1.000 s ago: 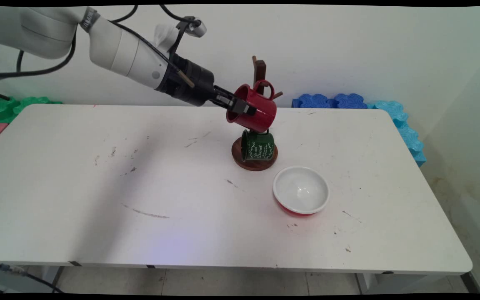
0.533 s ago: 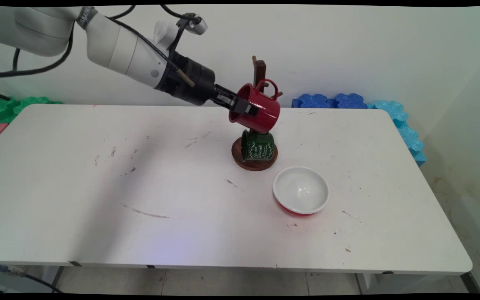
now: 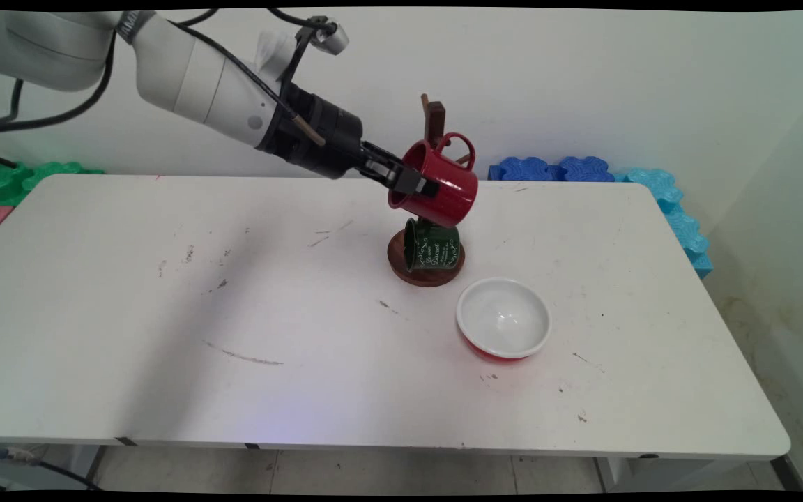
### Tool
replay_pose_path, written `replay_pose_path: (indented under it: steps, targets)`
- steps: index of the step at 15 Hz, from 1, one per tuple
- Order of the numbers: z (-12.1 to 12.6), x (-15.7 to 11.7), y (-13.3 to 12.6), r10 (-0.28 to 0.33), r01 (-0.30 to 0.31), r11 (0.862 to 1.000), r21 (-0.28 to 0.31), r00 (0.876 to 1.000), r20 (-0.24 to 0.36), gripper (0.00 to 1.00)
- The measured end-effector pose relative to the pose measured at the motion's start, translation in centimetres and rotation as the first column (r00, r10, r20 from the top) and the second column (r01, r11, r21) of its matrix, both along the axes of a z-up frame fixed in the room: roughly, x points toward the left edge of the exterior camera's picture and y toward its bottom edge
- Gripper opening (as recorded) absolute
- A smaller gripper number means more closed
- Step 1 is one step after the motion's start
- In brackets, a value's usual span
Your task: Place the picked object on the table
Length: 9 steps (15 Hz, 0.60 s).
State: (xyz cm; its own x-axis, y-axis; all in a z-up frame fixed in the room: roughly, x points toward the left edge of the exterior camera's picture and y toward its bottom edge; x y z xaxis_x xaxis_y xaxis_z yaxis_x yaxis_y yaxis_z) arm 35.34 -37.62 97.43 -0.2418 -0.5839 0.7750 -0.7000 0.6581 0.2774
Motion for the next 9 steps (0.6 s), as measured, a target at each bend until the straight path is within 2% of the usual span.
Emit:
replay_pose_path:
  steps: [9]
  targets:
    - [1.2, -0.4, 2.5, -0.057, 0.057, 0.998, -0.022, 0.998, 0.01, 0.0]
